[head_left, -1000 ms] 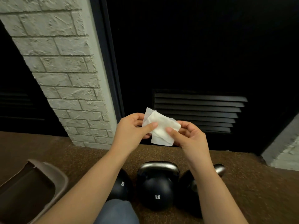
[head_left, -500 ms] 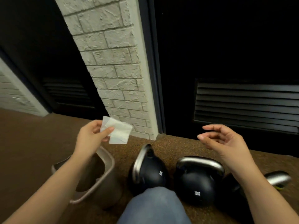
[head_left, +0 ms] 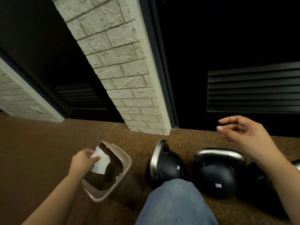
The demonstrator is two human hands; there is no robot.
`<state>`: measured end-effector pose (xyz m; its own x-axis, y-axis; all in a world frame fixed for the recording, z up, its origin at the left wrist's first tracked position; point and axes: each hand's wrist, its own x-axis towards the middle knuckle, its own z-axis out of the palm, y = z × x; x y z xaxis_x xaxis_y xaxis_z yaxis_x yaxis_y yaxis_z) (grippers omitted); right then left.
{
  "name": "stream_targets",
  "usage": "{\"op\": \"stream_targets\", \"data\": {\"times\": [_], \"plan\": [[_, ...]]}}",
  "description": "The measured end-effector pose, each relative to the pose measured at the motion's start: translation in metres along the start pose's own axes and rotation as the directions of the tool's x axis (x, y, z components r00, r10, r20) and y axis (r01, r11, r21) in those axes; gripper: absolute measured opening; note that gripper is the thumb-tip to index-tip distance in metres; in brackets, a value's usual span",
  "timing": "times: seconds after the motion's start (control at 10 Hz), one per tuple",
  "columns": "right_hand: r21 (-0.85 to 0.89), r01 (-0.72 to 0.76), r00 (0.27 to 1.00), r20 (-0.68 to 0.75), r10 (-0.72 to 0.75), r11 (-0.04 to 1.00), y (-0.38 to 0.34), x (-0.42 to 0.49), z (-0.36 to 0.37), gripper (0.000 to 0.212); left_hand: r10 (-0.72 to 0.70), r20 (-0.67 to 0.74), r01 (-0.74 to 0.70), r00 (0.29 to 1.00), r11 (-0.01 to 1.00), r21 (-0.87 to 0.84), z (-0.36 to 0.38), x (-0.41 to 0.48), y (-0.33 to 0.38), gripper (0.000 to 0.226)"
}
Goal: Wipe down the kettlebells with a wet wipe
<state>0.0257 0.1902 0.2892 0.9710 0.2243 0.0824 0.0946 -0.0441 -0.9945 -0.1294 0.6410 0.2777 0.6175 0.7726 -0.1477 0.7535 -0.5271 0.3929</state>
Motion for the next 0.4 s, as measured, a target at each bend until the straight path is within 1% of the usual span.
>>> {"op": "stream_targets", "data": {"times": [0.1,0.2,0.3,0.4], "plan": [[-0.065,0.008,1.000,0.014,-0.007,0.998,-0.001,-0.005,-0.006,0.013,-0.030,0.034,0.031,0.999,0.999,-0.022,0.005,0.001,0.007,0.025],[-0.210,0.019,1.000,0.020,-0.015,0.977,-0.003,-0.011,-0.012,0.014,0.047,0.000,-0.047,0.999,0.998,-0.043,0.004,0.001,0.016,0.020],[-0.309,0.050,0.998,0.049,-0.037,0.950,-0.006,-0.017,-0.014,0.017,0.166,0.010,-0.165,0.986,0.984,-0.063,0.002,-0.001,0.033,0.015],[-0.329,0.044,0.997,0.070,-0.022,0.943,-0.007,-0.018,-0.016,0.019,0.266,0.000,-0.265,0.964,0.962,-0.069,0.013,-0.006,0.069,0.014]]}}
